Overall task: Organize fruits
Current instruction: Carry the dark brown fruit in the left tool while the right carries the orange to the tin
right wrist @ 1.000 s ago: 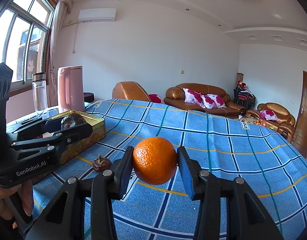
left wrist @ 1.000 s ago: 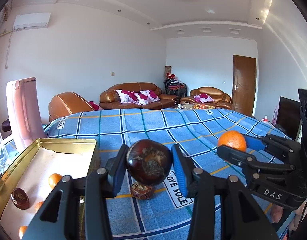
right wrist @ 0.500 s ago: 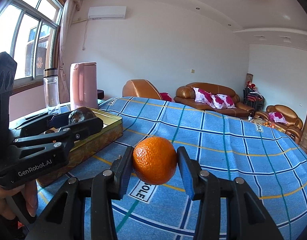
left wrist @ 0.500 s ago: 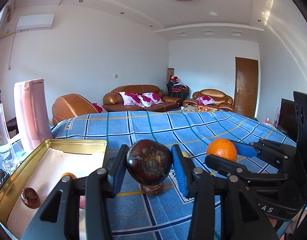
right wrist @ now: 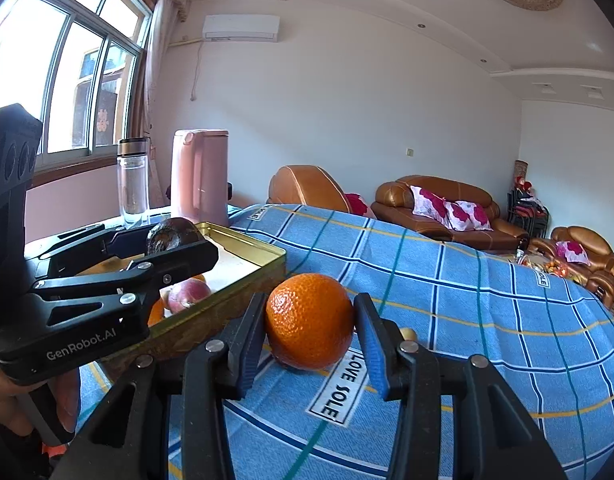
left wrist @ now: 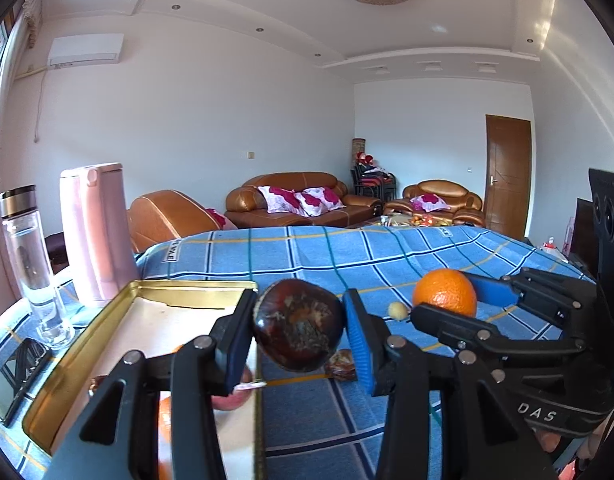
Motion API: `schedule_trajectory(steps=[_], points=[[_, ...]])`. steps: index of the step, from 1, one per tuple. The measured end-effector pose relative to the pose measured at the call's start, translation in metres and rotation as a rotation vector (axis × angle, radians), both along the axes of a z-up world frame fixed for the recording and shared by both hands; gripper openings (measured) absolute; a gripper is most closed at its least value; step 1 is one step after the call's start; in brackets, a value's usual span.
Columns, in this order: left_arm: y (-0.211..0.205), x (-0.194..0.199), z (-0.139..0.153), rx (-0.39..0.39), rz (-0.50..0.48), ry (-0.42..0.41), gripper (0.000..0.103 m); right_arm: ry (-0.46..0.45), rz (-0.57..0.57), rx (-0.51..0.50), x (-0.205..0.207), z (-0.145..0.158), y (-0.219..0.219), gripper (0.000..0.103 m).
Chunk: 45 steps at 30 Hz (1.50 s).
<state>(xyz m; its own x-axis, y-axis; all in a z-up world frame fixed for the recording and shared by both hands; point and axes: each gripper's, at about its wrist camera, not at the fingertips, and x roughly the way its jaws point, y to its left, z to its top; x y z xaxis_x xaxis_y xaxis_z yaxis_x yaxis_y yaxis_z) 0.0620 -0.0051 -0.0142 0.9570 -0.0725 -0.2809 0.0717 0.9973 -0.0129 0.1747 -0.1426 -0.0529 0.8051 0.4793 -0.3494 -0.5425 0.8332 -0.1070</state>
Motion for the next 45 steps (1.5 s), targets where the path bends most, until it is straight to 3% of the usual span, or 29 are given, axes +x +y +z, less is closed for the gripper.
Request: schedule_trajectory(steps=[45], points=[[0.11,-0.017,-0.021,0.006,0.237,0.078,0.045,0.03,0.236,-0.097,-0.016,-0.011,0.112,0.046]])
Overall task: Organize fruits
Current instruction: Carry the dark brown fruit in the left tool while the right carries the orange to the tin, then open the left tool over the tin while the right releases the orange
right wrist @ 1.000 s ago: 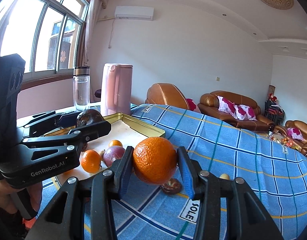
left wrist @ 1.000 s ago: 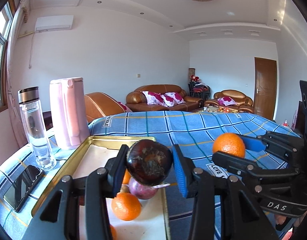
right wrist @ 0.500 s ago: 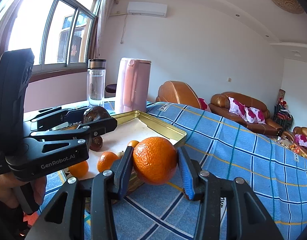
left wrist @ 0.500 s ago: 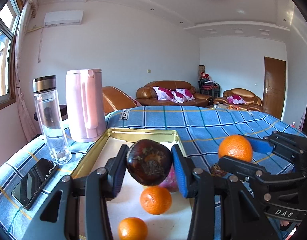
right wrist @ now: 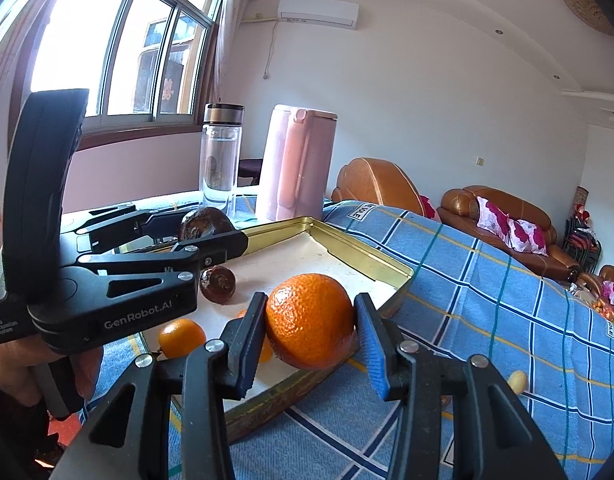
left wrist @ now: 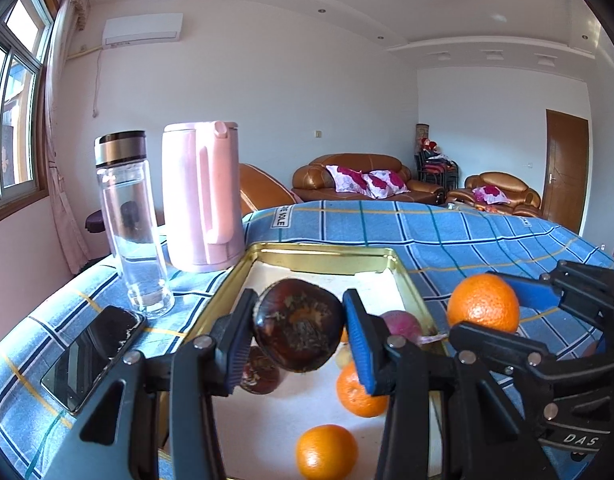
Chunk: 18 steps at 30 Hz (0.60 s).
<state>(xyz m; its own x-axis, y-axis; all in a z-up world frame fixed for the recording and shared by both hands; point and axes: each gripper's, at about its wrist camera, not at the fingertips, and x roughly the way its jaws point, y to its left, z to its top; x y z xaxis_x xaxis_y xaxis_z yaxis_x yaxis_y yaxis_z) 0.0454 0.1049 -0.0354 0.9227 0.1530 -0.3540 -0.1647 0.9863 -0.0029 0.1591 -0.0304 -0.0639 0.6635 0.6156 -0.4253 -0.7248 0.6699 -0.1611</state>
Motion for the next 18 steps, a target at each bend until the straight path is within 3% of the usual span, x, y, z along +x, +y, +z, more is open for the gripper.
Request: schedule_trajectory(steps=[18], points=[[0.029,0.004,-0.02,-0.011,0.061,0.087,0.045,0.033,0.075,-0.064,-0.009,-0.019,0.031,0.046]])
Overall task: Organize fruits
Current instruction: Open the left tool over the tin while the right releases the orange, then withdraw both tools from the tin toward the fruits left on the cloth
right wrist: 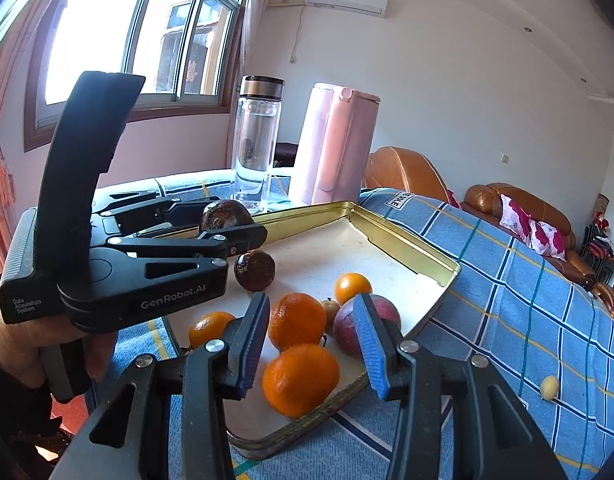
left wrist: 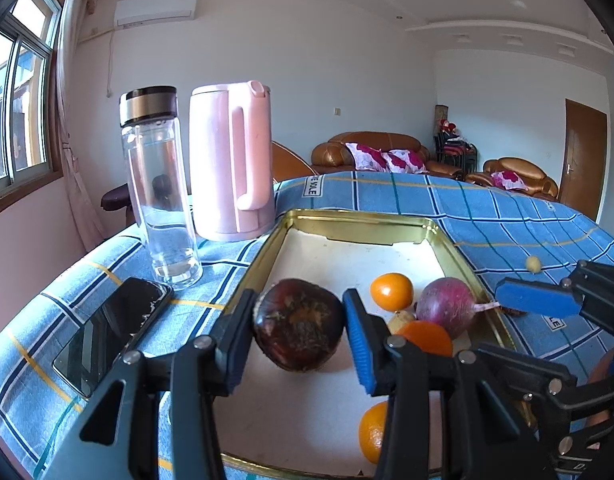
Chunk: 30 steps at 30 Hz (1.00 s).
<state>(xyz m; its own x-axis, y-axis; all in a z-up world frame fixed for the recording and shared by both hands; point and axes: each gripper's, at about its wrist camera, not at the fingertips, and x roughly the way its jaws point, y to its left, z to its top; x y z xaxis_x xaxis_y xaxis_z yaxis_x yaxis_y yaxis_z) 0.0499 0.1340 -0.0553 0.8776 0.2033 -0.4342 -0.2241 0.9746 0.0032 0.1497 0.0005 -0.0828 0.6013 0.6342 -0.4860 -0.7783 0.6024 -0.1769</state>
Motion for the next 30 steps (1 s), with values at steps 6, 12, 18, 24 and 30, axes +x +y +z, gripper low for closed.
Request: schedule_trajectory(steps=[6,12,18,24,30], points=[[0.003,0.002,-0.005,-0.008,0.002,0.023,0.045,0.01,-0.002,0.0,0.003,-0.001,0.0,0.046],[0.002,0.003,-0.007,-0.004,0.001,0.035,0.045,0.012,-0.007,0.017,0.002,0.0,-0.004,0.046],[0.002,0.003,-0.006,0.001,0.01,0.029,0.049,0.014,-0.017,0.021,0.004,0.0,-0.008,0.049],[0.002,-0.001,-0.003,-0.001,0.035,0.006,0.071,0.003,-0.041,0.026,0.004,0.001,-0.017,0.061],[-0.01,-0.001,0.007,-0.023,0.008,-0.025,0.076,-0.006,-0.111,0.022,0.013,0.002,-0.042,0.061]])
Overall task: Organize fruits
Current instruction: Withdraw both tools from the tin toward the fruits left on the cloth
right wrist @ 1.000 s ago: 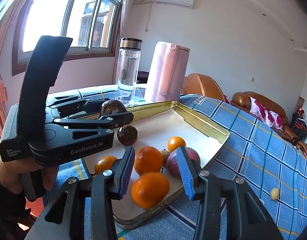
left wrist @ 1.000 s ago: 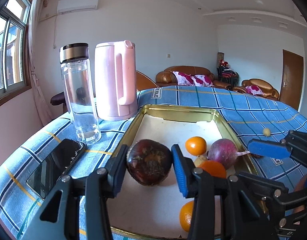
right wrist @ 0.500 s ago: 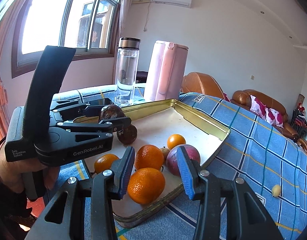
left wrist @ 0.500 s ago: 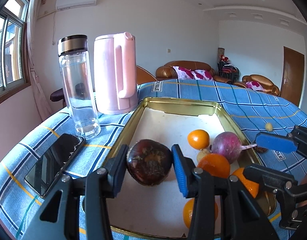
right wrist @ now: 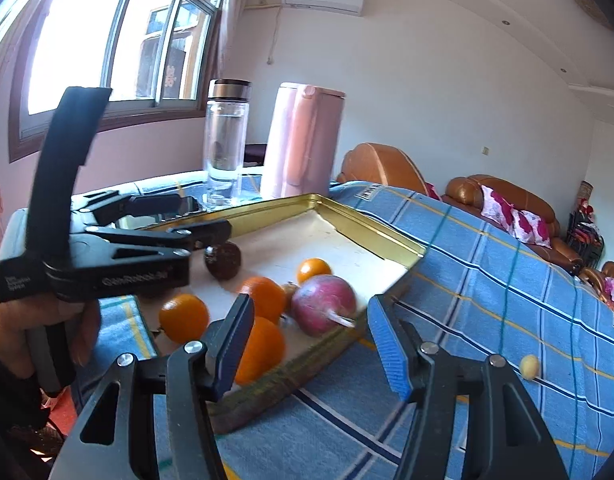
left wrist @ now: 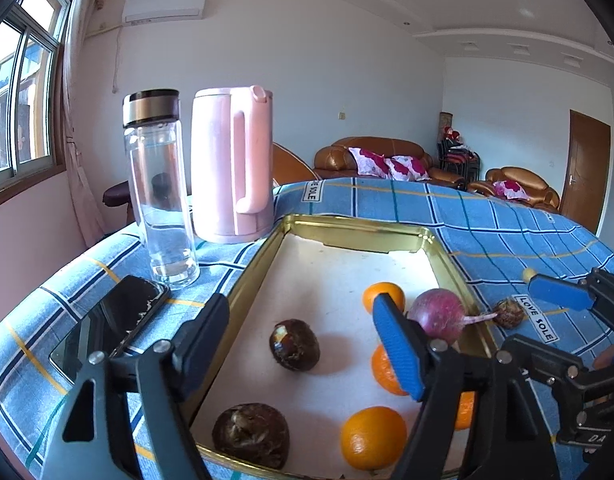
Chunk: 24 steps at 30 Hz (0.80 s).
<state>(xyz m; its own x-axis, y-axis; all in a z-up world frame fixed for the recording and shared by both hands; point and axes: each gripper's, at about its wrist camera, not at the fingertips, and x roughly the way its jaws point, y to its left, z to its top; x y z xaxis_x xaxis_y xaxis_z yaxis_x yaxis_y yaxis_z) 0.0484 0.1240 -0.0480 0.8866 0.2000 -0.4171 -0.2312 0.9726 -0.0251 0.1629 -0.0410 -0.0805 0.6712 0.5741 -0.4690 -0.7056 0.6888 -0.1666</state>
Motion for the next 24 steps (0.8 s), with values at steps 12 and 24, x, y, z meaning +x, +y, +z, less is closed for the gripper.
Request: schedule_trajectory(steps=[12,24], points=[[-0.1,0.018,0.024,0.09,-0.226,-0.025,0.077,0.044,-0.269,0.041,0.044,0.009,-0.101,0.062],[-0.184,0.092,-0.005,0.078,-0.418,0.213,0.064,0.082,-0.367,0.088,0.056,0.005,-0.157,0.062]])
